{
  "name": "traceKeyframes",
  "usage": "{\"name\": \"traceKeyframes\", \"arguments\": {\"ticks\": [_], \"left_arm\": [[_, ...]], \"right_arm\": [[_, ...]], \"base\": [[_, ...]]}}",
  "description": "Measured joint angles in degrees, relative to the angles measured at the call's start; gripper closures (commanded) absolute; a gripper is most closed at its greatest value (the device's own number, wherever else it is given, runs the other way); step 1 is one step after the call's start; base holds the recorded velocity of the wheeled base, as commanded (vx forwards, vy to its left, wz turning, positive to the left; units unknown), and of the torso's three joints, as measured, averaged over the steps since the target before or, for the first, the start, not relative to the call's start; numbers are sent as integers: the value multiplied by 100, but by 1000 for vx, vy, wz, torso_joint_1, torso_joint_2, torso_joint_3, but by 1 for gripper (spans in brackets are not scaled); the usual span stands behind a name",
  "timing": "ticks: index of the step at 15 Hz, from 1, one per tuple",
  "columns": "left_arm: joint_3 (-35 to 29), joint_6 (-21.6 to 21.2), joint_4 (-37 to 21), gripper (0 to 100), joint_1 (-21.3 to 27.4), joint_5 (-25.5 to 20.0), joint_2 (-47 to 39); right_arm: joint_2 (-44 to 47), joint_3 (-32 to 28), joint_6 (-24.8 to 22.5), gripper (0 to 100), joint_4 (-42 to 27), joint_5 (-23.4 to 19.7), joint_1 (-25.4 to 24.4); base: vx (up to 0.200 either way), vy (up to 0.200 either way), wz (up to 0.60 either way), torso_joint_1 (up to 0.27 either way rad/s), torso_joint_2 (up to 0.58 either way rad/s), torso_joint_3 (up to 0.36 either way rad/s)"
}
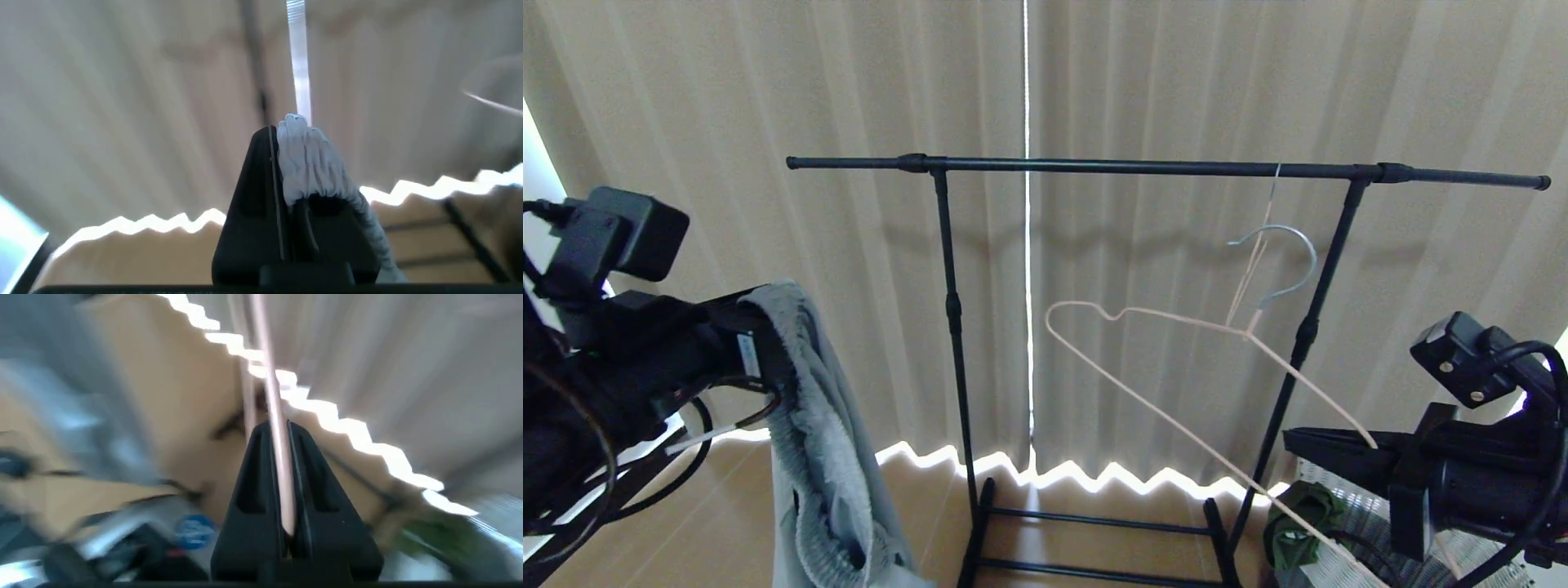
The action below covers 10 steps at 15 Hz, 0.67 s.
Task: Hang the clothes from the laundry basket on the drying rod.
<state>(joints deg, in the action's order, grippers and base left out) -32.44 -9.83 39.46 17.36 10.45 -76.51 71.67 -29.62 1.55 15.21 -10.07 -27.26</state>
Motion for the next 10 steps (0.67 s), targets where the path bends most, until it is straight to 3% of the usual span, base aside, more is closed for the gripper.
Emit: {"name": "traceKeyframes", "arguments": {"ticks": [3, 8, 10], "left_arm": [[-964, 102, -449, 100, 102, 892, -880], [-2400, 1440, -1833, 100, 269, 1147, -1690], [-2594, 1504, -1853, 100, 394, 1158, -1825]], "right_arm": [[138, -196, 529, 100, -6, 4, -802], [369, -494, 747, 100, -5, 6, -1738], [536, -607, 749, 100, -5, 15, -1893]], "base": [[0, 0, 0, 0, 0, 0], [0, 0, 0, 0, 0, 0], [0, 0, 0, 0, 0, 0]]}}
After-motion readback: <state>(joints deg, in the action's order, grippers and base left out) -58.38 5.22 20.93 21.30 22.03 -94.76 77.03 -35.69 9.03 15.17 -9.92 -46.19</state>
